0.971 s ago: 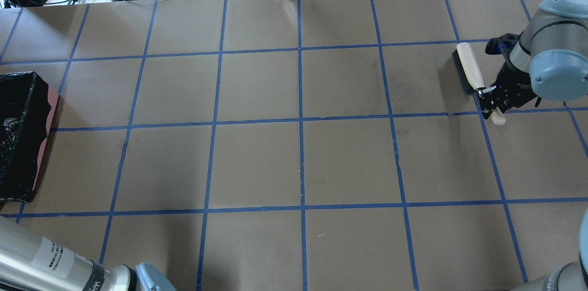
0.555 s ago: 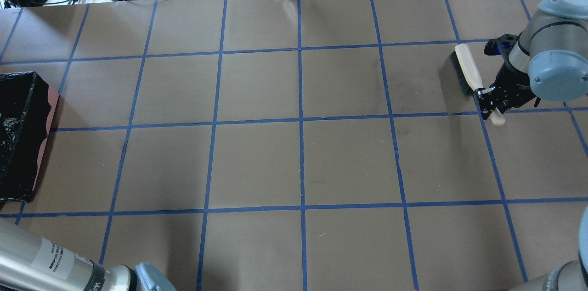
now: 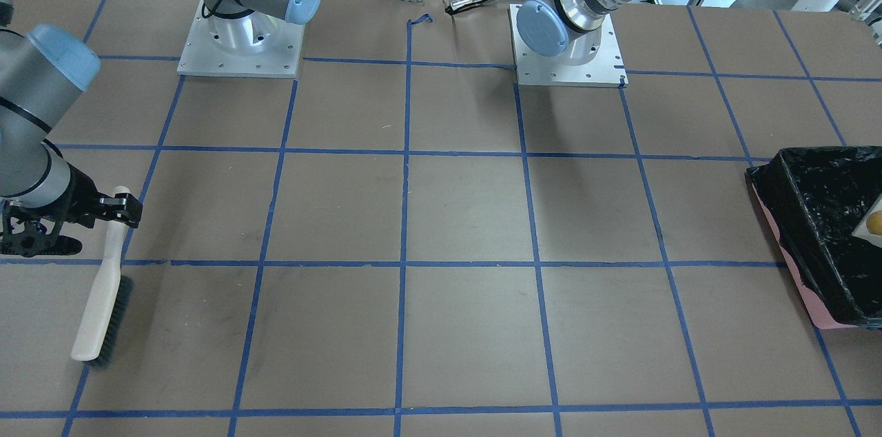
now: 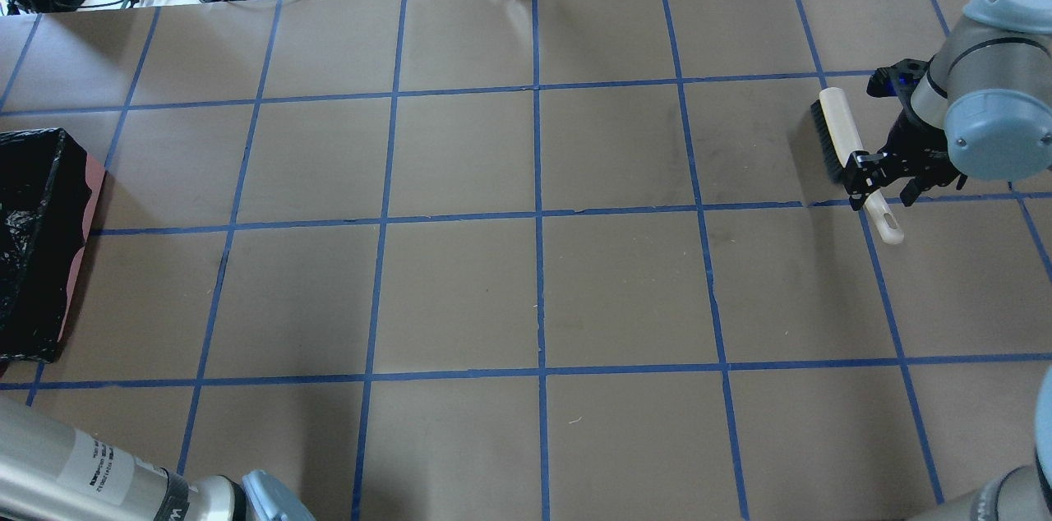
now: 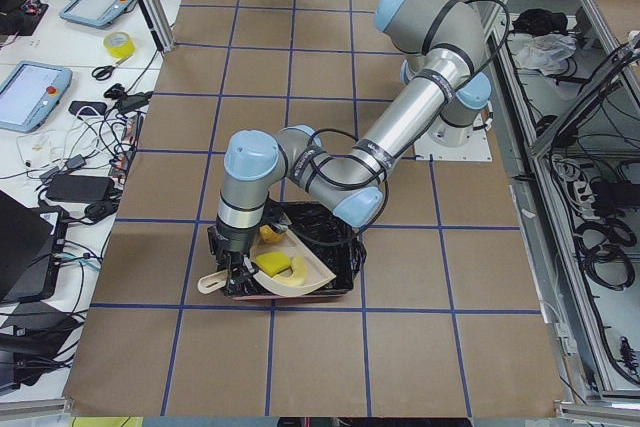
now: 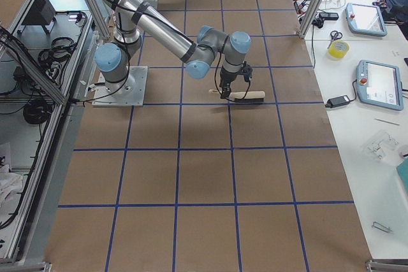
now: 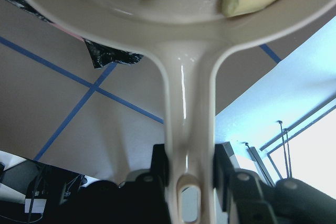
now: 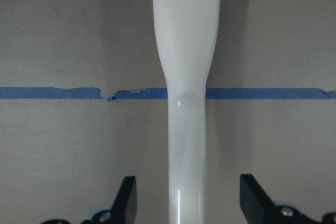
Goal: Sweep and dump trash into bin
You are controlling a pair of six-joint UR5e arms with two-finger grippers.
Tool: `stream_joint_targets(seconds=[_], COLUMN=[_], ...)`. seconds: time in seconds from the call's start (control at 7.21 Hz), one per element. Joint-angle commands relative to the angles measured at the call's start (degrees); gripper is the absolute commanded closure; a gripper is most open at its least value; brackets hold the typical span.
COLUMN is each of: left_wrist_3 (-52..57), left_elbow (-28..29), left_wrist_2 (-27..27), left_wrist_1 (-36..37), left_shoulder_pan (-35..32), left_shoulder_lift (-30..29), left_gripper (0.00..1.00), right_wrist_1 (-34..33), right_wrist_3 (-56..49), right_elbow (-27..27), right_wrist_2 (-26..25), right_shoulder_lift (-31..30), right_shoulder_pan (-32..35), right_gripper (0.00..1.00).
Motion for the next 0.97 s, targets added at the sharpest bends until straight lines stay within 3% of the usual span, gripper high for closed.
stream_joint_targets(seconds=[0.0,0.14,0.28,0.69,0.83], left_wrist_3=[1.2,1.2,1.4,4.0,4.8], left_elbow=[-6.5,-9.3,-11.6,-16.6,-18.7], left_wrist_2=[-1.4,-1.4,-1.6,-2.4,-3.3], left_wrist_1=[7.0,9.1,9.1,14.4,17.8], left_shoulder_pan=[0.2,0.2,0.2,0.0,0.2], left_shoulder_lift=[2.7,4.2,5.8,8.6,8.9], left_gripper=[1.0,1.0,1.0,1.0,1.0], right_wrist_1=[0.0,0.7,7.2,31.5,35.0], right_wrist_3=[0.0,0.2,0.2,1.1,5.5], right_elbow=[-1.0,-3.2,-7.0,-25.4,-28.2], right_wrist_2=[-0.1,-0.1,0.4,3.4,4.7], right_shoulder_lift=[-0.7,-2.0,-5.3,-10.5,-10.8], right_shoulder_pan=[0.0,0.2,0.3,0.6,2.3], right_gripper=[0.23,0.1,0.01,0.0,0.0])
